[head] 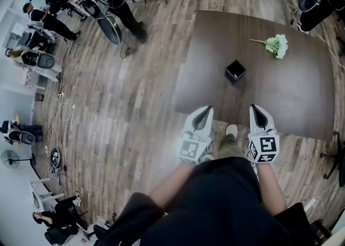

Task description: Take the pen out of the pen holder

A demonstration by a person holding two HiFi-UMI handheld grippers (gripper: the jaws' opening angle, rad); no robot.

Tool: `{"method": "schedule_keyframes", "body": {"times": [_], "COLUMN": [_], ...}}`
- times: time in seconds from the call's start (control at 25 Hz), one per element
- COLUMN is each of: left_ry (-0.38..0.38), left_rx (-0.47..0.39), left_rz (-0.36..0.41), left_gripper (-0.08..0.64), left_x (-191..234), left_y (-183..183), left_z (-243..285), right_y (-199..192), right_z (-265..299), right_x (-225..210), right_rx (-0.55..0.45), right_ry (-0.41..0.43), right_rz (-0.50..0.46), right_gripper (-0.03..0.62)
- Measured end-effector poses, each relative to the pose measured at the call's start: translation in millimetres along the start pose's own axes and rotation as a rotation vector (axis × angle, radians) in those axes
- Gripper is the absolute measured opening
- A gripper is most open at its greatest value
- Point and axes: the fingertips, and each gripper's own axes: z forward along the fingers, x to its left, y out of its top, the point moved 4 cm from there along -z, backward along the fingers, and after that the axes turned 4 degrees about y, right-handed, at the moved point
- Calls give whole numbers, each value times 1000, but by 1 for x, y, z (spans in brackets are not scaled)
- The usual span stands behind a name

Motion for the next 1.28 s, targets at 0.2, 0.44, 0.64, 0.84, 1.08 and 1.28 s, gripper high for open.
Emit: {"method": "schedule_keyframes", "body": {"times": [0.2,0.44,0.64,0.84,1.08,1.28], "left_ry": [15,33,26,-1,-31,-48], "left_rx": [39,133,221,313,447,547], "left_rz": [3,-29,-40,-20,-14,51], "left_gripper": [2,2,3,41,58,81], "left_x": [2,-6,-12,-23,-31,-26], "left_y": [-10,-30,-55,-87,-132,-157], "left_z": [51,108,154,205,258,287], "right_y": [0,-2,-7,-19,-24,-29], "right_z": [22,45,66,87,104,116], "right_x": [-43,-86,-115,-146,-181,-209], "right_rx": [15,34,43,65,81,99], "right_ry": [-2,19,49,88,124,114], "right_rz": [18,43,61,66,62,76], "right_gripper": [2,2,2,2,2,2]}}
